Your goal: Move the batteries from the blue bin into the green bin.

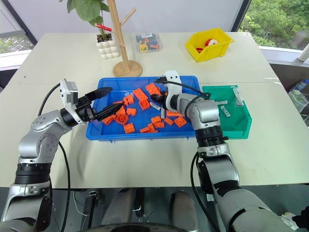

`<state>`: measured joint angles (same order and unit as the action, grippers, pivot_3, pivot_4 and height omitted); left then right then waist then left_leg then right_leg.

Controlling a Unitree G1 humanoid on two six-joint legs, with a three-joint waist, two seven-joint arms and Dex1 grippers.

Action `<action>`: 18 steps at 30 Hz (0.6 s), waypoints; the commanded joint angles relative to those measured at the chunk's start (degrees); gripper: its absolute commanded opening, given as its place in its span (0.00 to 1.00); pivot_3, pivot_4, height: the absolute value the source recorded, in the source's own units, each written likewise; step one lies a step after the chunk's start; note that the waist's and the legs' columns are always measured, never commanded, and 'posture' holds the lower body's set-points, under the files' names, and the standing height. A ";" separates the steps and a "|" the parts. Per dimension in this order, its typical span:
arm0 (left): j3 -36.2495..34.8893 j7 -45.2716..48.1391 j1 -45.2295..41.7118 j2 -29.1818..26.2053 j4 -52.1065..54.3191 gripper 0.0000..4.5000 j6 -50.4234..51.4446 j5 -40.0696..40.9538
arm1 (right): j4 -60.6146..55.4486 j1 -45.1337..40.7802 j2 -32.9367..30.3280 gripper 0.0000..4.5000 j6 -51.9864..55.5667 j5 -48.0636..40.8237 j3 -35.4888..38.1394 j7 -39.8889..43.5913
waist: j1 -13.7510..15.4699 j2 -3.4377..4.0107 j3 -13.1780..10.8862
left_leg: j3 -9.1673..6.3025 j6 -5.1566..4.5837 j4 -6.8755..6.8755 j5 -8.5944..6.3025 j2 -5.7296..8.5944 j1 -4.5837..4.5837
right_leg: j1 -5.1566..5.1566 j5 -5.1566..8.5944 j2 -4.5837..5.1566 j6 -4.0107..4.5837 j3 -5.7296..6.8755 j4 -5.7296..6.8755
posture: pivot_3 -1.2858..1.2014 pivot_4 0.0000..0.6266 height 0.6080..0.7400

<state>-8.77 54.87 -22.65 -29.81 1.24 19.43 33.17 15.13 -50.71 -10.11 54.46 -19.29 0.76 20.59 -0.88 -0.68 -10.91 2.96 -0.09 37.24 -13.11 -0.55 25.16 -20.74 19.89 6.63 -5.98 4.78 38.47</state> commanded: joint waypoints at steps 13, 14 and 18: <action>-1.19 0.44 -0.86 -0.54 1.93 1.00 -0.56 1.11 | 2.35 0.87 -9.41 0.56 -6.07 4.75 -0.32 3.86 | -0.20 0.00 0.00 | 0.04 0.00 -0.02 0.00 -0.04 0.00 | -0.02 0.00 -0.01 0.00 0.00 0.00 | 0.52 0.24 1.00; -1.24 0.57 -0.97 -0.68 1.85 1.00 -0.50 1.13 | 2.20 0.94 -9.35 0.67 -5.93 4.73 -0.23 3.95 | -0.14 0.00 0.00 | 0.04 0.00 -0.02 0.00 -0.04 0.00 | -0.02 0.00 -0.01 0.00 0.00 0.00 | 0.52 0.24 1.00; -1.37 0.91 -1.26 -1.13 1.53 1.00 -0.42 1.16 | 1.60 1.01 -9.86 0.99 -6.28 5.64 -0.82 4.19 | 0.00 0.00 0.00 | 0.05 0.00 -0.02 0.00 -0.02 0.00 | -0.02 0.00 0.01 0.00 0.00 -0.01 | 0.52 0.24 1.00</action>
<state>-8.75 55.23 -22.90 -30.42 1.32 19.43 33.21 18.33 -49.03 -19.25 48.85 -14.05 0.01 24.47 -0.88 -0.68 -10.91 3.00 -0.09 37.24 -13.11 -0.57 25.16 -20.74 19.89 6.64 -5.98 4.78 38.46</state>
